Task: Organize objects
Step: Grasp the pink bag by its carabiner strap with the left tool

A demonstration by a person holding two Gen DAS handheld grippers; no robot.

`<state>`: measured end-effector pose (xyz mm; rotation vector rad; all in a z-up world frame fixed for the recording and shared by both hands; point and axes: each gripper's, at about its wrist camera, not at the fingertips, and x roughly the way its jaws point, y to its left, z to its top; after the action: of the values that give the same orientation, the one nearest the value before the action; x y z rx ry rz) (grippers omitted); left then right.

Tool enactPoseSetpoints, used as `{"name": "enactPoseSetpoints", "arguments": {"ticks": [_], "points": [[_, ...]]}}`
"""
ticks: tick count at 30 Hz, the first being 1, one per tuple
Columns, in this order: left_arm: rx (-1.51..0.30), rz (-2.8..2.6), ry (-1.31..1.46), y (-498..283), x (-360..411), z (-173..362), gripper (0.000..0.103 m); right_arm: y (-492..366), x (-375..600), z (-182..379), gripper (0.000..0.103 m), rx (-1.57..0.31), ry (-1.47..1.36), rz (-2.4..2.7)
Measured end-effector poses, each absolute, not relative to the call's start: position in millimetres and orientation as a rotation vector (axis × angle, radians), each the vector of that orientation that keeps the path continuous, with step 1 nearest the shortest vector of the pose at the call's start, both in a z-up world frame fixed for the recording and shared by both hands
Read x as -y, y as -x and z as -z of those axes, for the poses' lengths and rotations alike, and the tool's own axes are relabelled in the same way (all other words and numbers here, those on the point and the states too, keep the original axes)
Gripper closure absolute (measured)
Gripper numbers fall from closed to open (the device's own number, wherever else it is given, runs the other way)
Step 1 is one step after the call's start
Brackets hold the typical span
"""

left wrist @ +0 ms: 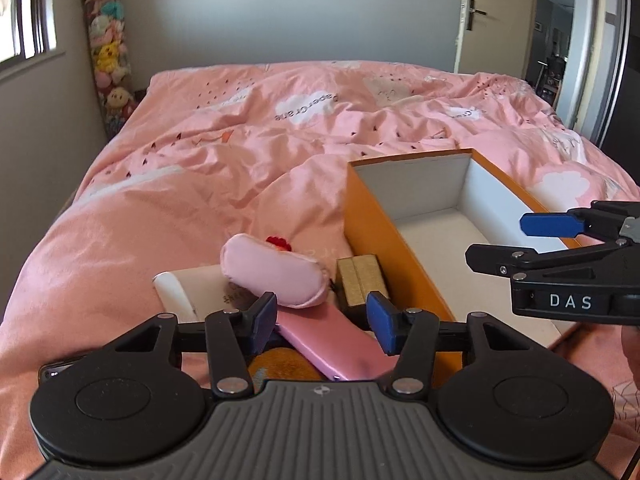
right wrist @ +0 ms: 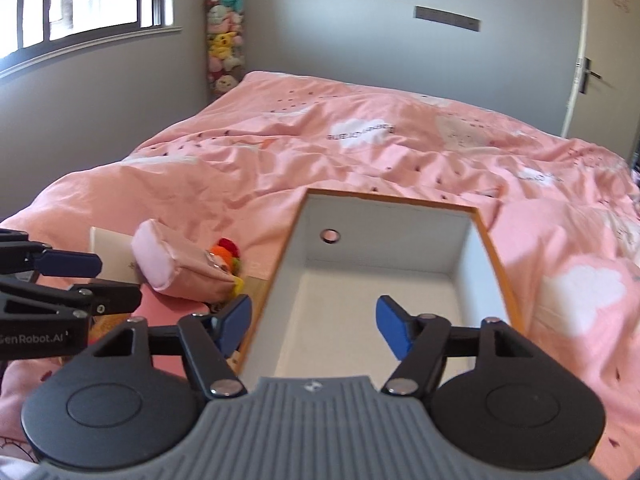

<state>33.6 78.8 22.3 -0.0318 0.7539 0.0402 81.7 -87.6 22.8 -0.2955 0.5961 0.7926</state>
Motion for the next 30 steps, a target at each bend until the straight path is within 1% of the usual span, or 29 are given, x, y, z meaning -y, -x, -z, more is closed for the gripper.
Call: {"name": "enactPoseSetpoints", "arguments": {"ticks": [1, 2, 6, 8, 13, 17, 24, 30], "points": [[-0.766, -0.044, 0.049, -36.6, -85.1, -22.4, 0.048, -83.5, 80.3, -23.2, 0.041, -0.598, 0.302, -0.813], [-0.778, -0.046, 0.064, -39.7, -91.0, -22.5, 0.052, -85.3, 72.7, -23.2, 0.045, -0.599, 0.311, -0.832], [-0.817, -0.038, 0.132, -55.1, -114.0, -25.6, 0.052, -93.0, 41.7, -19.1, 0.062, -0.605, 0.37, -0.889], [-0.833, -0.037, 0.146, -65.5, -122.8, -28.2, 0.052, -98.5, 26.9, -16.4, 0.067, -0.621, 0.388, -0.918], [-0.889, -0.03, 0.194, -100.2, -147.4, -33.6, 0.051, -108.8, -8.3, -12.4, 0.069, -0.649, 0.426, -0.995], [-1.005, -0.014, 0.176, -138.1, -160.6, -29.8, 0.045, -119.6, -37.4, -3.9, 0.07, -0.699, 0.495, -1.032], [-1.221, 0.052, 0.162, -187.1, -174.8, 2.6, 0.044, -134.5, -70.6, 18.1, 0.082, -0.777, 0.644, -1.083], [-1.353, 0.145, 0.182, -209.3, -173.0, 23.2, 0.045, -141.2, -72.7, 27.8, 0.086, -0.824, 0.657, -1.114]]}}
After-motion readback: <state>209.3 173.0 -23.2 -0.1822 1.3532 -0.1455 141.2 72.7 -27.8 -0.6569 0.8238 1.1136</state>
